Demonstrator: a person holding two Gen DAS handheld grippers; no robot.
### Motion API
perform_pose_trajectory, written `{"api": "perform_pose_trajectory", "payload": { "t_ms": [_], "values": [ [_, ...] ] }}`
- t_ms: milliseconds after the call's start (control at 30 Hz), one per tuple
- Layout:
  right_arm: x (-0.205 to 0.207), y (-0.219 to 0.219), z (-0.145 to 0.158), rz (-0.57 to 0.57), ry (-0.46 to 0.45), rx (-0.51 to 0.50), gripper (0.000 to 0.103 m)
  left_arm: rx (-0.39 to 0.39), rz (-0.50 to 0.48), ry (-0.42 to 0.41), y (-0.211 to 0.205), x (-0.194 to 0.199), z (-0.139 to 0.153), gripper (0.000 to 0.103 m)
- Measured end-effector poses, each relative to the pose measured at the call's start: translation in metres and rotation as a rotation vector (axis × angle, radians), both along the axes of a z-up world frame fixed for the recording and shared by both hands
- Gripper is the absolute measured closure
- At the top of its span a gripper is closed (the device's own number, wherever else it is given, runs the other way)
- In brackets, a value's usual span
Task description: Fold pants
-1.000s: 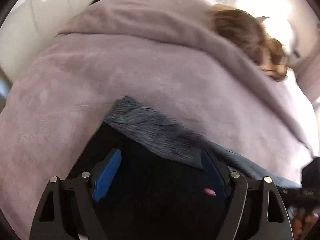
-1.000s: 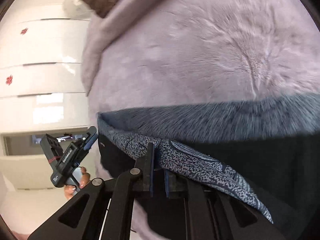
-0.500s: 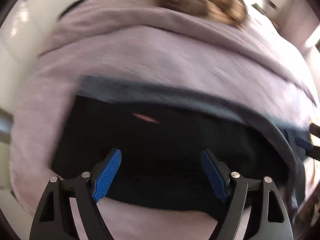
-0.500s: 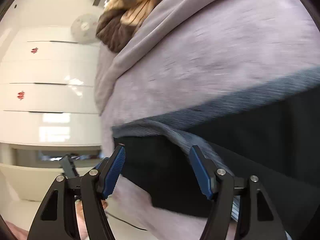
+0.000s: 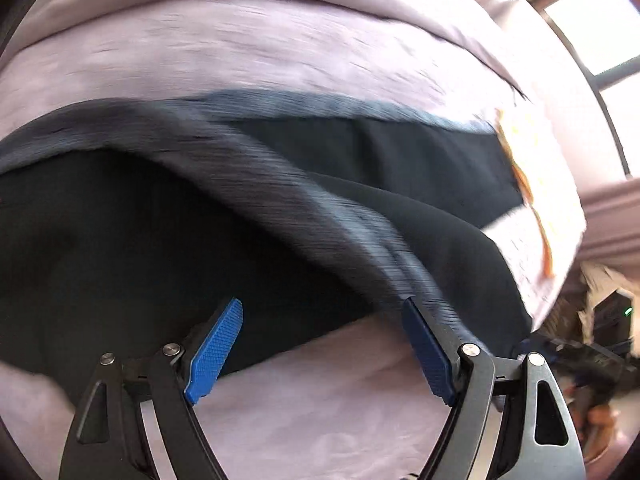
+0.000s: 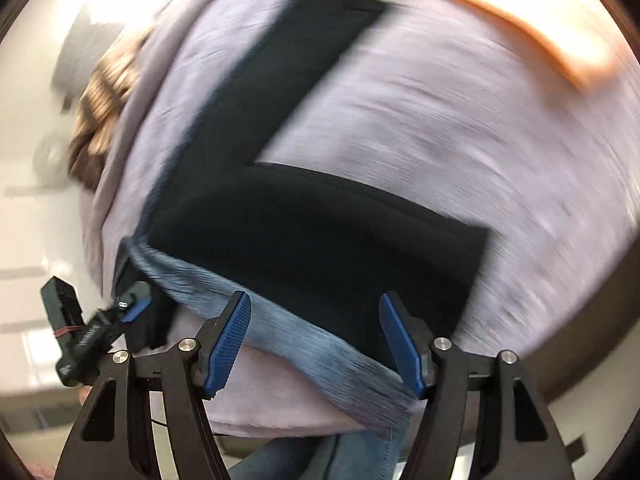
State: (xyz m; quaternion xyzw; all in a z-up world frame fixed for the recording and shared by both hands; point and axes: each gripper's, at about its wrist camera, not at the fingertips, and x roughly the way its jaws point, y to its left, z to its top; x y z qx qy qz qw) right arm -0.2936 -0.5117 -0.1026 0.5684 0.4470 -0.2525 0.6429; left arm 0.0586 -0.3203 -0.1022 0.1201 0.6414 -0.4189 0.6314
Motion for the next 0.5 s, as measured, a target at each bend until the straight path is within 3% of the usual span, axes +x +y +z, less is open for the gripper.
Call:
{"api": "perform_pose_trajectory", "payload": {
  "t_ms": [67,167,267,333,400,467,500],
  "values": [
    [-0.027,0.006,-0.011,-0.072,-0.015,0.031,0.032,-0.003,-0.022,-0.001,-0.018,-0.005,-0.005,0.021],
    [-0.058,0.024,-0.023,-0.168,-0.113,0.125,0.033,0.02,-0.052,-0.02,-0.032,-0.018,-0.009,0.021],
    [-0.068,0.041,-0.034,-0.186,-0.166,0.181,0.036,-0.006,-0.062,-0.015,-0.041,-0.024,-0.004,0.021],
    [-0.067,0.047,-0.037,-0.195,-0.224,0.19,0.045,-0.002,-0.069,-0.021,-0.043,-0.028,-0.005,0.021],
    [-0.067,0.048,-0.04,-0.197,-0.251,0.196,0.075,0.008,-0.07,-0.026,-0.041,-0.031,-0.008,0.021],
    [-0.061,0.047,-0.042,-0.192,-0.259,0.209,0.093,0.026,-0.063,-0.031,-0.039,-0.029,-0.013,0.022],
    [-0.06,0.046,-0.04,-0.197,-0.264,0.21,0.095,0.03,-0.064,-0.044,-0.039,-0.03,-0.013,0.035]
  ]
}}
